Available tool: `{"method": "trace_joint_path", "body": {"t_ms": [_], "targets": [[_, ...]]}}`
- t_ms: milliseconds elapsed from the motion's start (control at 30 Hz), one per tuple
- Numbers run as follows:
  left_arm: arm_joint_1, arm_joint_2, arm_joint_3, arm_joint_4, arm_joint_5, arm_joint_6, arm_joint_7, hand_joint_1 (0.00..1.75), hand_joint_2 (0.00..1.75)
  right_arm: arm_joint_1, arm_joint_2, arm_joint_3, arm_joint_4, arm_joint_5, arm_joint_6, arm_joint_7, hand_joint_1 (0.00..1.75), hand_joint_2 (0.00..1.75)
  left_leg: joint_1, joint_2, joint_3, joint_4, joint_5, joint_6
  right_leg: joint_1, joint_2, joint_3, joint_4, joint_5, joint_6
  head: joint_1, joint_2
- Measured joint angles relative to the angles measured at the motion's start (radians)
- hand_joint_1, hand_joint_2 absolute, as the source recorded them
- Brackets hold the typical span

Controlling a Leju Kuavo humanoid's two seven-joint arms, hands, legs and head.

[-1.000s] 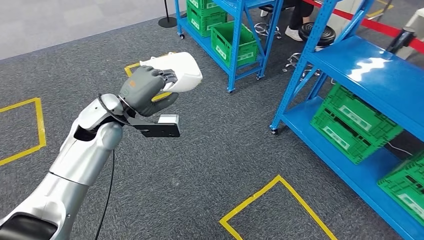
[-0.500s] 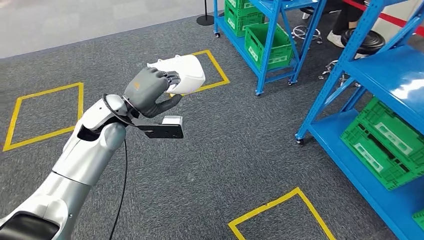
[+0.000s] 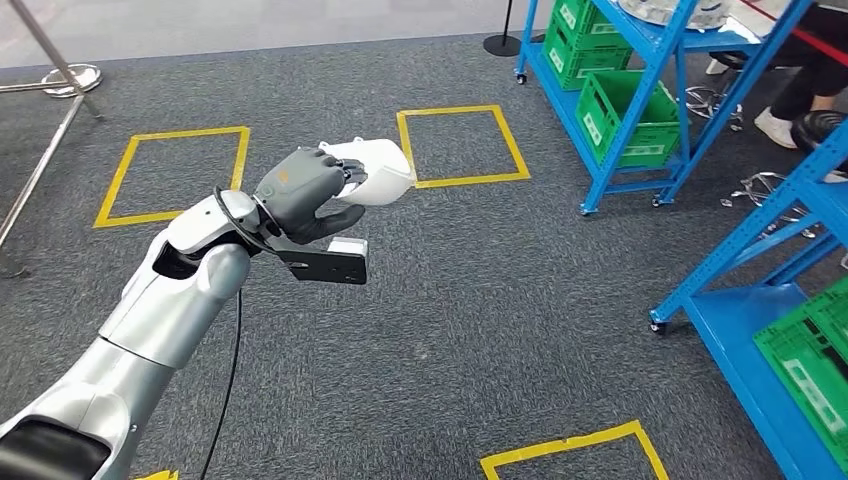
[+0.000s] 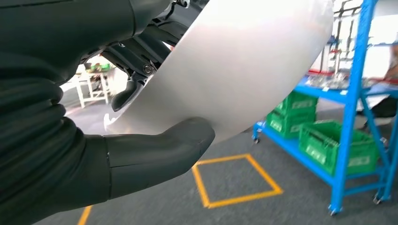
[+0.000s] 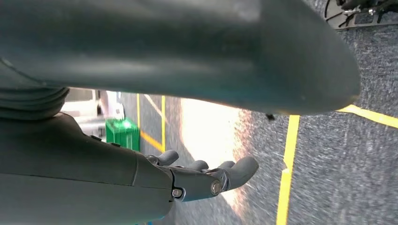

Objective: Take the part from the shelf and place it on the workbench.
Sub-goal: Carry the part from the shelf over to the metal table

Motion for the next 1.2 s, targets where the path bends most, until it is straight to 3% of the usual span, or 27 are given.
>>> {"method": "trace_joint_path", "body": {"t_ms": [33,67,100,167,233,300,333,367,433,500,533,567,600,667,733,767,833,900,967,1033,1067,1133,1200], "targets": [[0.001,0.008,-0.006,-0.005,0.011,-0.010,-0.001,1.62,1.75,0.000,0.000,0.002,0.000,0.003,0.001,0.000,0.00,0.00,0.001,-0.015,-0.001,0.002,0.000,0.000,-0.002,0.003,-0.015,0.023,0.003,0.002,0.000,0.000],[0.002,0.015,-0.011,-0.011,0.022,-0.019,-0.003,1.62,1.75,0.001,0.000,0.005,0.000,0.006,0.002,0.000,0.00,0.00,0.002,-0.031,-0.001,0.005,0.000,-0.002,-0.004,0.004,-0.011,0.006,0.025,0.004,0.000,0.000],[0.002,0.021,-0.017,-0.019,0.033,-0.028,-0.003,1.62,1.75,0.000,0.000,0.007,0.000,0.008,0.002,0.000,0.00,0.00,0.004,-0.047,-0.002,0.008,-0.001,-0.005,-0.008,0.009,0.011,-0.045,0.060,0.006,0.000,0.000],[0.000,0.028,-0.033,-0.040,0.048,-0.040,-0.003,1.62,1.75,0.000,0.000,0.012,0.000,0.008,0.002,0.000,0.00,0.00,0.009,-0.077,-0.007,0.018,-0.004,-0.017,-0.017,0.048,0.069,-0.172,0.111,0.011,0.000,0.000],[0.000,0.027,-0.057,-0.058,0.052,-0.043,0.000,1.62,1.75,-0.003,0.002,0.014,0.000,0.005,0.002,-0.004,0.00,0.00,0.011,-0.102,-0.017,0.022,-0.002,-0.034,-0.019,0.075,0.094,-0.227,0.119,0.007,0.000,0.000],[0.002,0.025,-0.085,-0.077,0.052,-0.043,0.009,1.62,1.75,-0.008,0.004,0.015,0.000,-0.001,0.001,-0.007,0.00,0.00,0.014,-0.121,-0.025,0.017,0.006,-0.049,-0.015,0.060,0.096,-0.232,0.121,-0.008,0.000,0.000],[0.002,0.025,-0.099,-0.088,0.052,-0.043,0.014,1.62,1.75,-0.010,0.005,0.015,0.000,-0.004,0.000,-0.007,0.00,0.00,0.014,-0.107,-0.030,0.018,0.005,-0.054,-0.014,0.049,0.098,-0.235,0.125,-0.015,0.000,0.000],[0.002,0.022,-0.115,-0.102,0.052,-0.043,0.022,1.62,1.75,-0.010,0.007,0.015,0.000,-0.007,-0.002,-0.007,0.00,0.00,0.013,-0.078,-0.040,0.035,-0.007,-0.057,-0.013,0.037,0.100,-0.239,0.128,-0.024,-0.003,0.000],[-0.001,0.008,-0.148,-0.135,0.051,-0.051,0.040,1.62,1.75,-0.006,0.009,0.015,0.000,-0.010,-0.005,-0.007,0.00,0.00,0.010,-0.007,-0.080,0.123,-0.058,-0.060,-0.011,0.010,0.101,-0.244,0.131,-0.034,-0.010,0.000],[-0.004,-0.008,-0.181,-0.164,0.051,-0.065,0.055,1.62,1.75,-0.001,0.009,0.015,0.000,-0.011,-0.007,-0.007,0.00,0.00,0.010,0.016,-0.135,0.244,-0.111,-0.064,-0.008,-0.021,0.101,-0.245,0.129,-0.039,-0.012,0.000],[-0.004,-0.014,-0.196,-0.175,0.052,-0.071,0.059,1.62,1.75,0.000,0.009,0.015,0.000,-0.012,-0.007,-0.007,0.00,0.00,0.010,0.018,-0.148,0.277,-0.117,-0.064,-0.007,-0.035,0.101,-0.245,0.128,-0.040,-0.012,0.000],[-0.004,-0.018,-0.207,-0.184,0.053,-0.075,0.062,1.62,1.75,-0.002,0.009,0.015,0.000,-0.012,-0.007,-0.007,0.00,0.00,0.010,0.021,-0.143,0.274,-0.106,-0.064,-0.007,-0.048,0.102,-0.245,0.127,-0.040,-0.012,0.000],[-0.006,-0.021,-0.215,-0.193,0.054,-0.077,0.064,1.62,1.75,-0.003,0.010,0.015,0.000,-0.012,-0.007,-0.007,0.00,0.00,0.010,0.027,-0.119,0.234,-0.080,-0.061,-0.007,-0.059,0.103,-0.245,0.126,-0.040,-0.012,0.000],[-0.012,-0.024,-0.225,-0.207,0.055,-0.079,0.066,1.62,1.75,-0.004,0.012,0.015,0.000,-0.013,-0.007,-0.007,0.00,0.00,0.003,0.066,-0.047,0.104,-0.029,-0.051,-0.004,-0.079,0.108,-0.244,0.123,-0.035,-0.012,0.000],[-0.022,-0.029,-0.233,-0.217,0.055,-0.079,0.065,1.62,1.75,-0.004,0.013,0.015,0.000,-0.013,-0.008,-0.007,0.00,0.00,-0.006,0.096,-0.005,0.024,-0.012,-0.037,0.000,-0.098,0.112,-0.244,0.119,-0.025,-0.012,0.000],[-0.026,-0.031,-0.237,-0.221,0.056,-0.079,0.063,1.62,1.75,-0.005,0.014,0.015,0.000,-0.013,-0.008,-0.007,0.00,0.00,-0.010,0.094,-0.003,0.015,-0.014,-0.031,0.002,-0.110,0.114,-0.245,0.118,-0.019,-0.011,0.000],[-0.032,-0.034,-0.247,-0.231,0.059,-0.081,0.061,1.62,1.75,-0.008,0.014,0.015,0.000,-0.012,-0.009,-0.007,0.00,0.00,-0.008,0.065,-0.003,0.010,-0.007,-0.019,0.000,-0.122,0.120,-0.245,0.115,-0.007,-0.011,0.000],[-0.040,-0.041,-0.258,-0.245,0.064,-0.083,0.067,1.62,1.75,-0.009,0.015,0.015,0.000,-0.010,-0.009,-0.006,0.00,0.00,-0.001,0.039,-0.001,0.003,0.001,-0.007,-0.005,-0.073,0.106,-0.207,0.087,0.004,-0.010,0.000],[-0.046,-0.049,-0.268,-0.261,0.071,-0.085,0.077,1.62,1.75,-0.006,0.015,0.015,0.000,-0.007,-0.006,-0.007,0.00,0.00,0.003,0.013,-0.003,0.002,0.005,0.000,-0.007,-0.012,0.052,-0.096,0.030,0.011,-0.006,0.000],[-0.045,-0.050,-0.277,-0.273,0.079,-0.087,0.088,1.62,1.75,-0.004,0.015,0.015,0.000,-0.001,-0.002,-0.007,0.00,0.00,0.004,-0.016,-0.006,0.003,0.006,0.001,-0.008,0.002,-0.004,0.011,-0.004,0.015,-0.004,0.000],[-0.044,-0.047,-0.282,-0.276,0.081,-0.087,0.092,1.62,1.75,-0.003,0.015,0.015,0.000,0.004,0.001,-0.007,0.00,0.00,0.004,-0.031,-0.007,0.005,0.007,0.000,-0.008,0.004,-0.011,0.020,0.006,0.015,-0.004,0.000],[-0.043,-0.040,-0.288,-0.282,0.087,-0.088,0.098,1.62,1.75,-0.003,0.015,0.016,0.000,0.013,0.006,-0.007,0.00,0.00,0.007,-0.059,-0.008,0.009,0.008,-0.005,-0.012,0.016,0.032,-0.075,0.070,0.016,-0.004,0.000],[-0.043,-0.032,-0.290,-0.286,0.105,-0.090,0.094,1.62,1.75,-0.003,0.015,0.019,0.000,0.022,0.011,-0.008,0.00,0.00,0.007,-0.086,-0.014,0.016,0.008,-0.016,-0.017,0.054,0.089,-0.198,0.112,0.014,-0.004,0.000]]}}
